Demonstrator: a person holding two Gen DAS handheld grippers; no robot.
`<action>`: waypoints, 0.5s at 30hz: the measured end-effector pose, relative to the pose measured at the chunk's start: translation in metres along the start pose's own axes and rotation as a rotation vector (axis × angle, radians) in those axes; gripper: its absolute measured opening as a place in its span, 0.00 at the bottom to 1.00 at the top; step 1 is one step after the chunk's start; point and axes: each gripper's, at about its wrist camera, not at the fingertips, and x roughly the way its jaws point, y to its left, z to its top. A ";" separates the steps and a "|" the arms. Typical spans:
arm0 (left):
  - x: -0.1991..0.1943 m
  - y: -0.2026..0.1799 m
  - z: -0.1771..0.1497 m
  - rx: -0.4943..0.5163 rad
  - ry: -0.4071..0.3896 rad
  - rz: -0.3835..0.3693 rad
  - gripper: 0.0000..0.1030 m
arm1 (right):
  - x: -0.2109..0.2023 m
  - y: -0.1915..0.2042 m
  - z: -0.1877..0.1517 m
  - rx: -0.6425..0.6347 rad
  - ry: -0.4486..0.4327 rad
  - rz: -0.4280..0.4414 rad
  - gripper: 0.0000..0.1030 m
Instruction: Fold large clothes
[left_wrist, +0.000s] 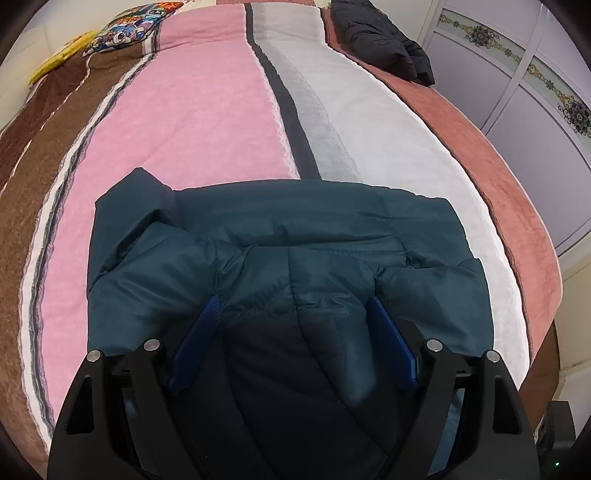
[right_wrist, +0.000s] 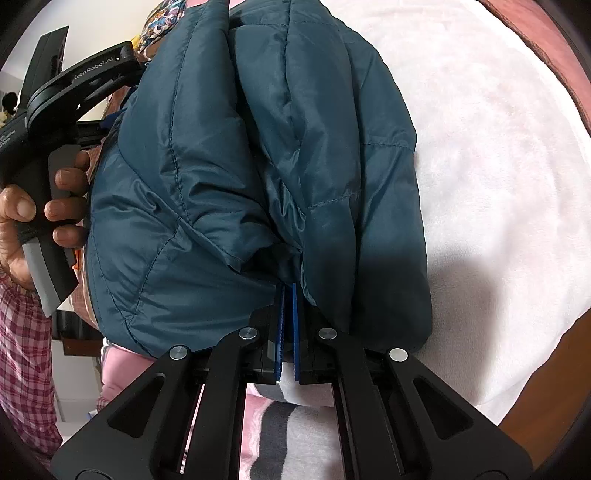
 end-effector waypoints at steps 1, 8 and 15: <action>0.000 0.000 0.000 0.001 0.000 0.001 0.77 | 0.000 0.000 0.000 0.000 0.000 0.000 0.01; 0.001 -0.002 0.000 0.007 -0.003 0.013 0.78 | -0.001 0.001 -0.001 0.002 0.000 0.005 0.01; 0.002 -0.003 0.000 0.011 -0.006 0.022 0.78 | -0.001 0.001 -0.001 0.004 0.000 0.009 0.01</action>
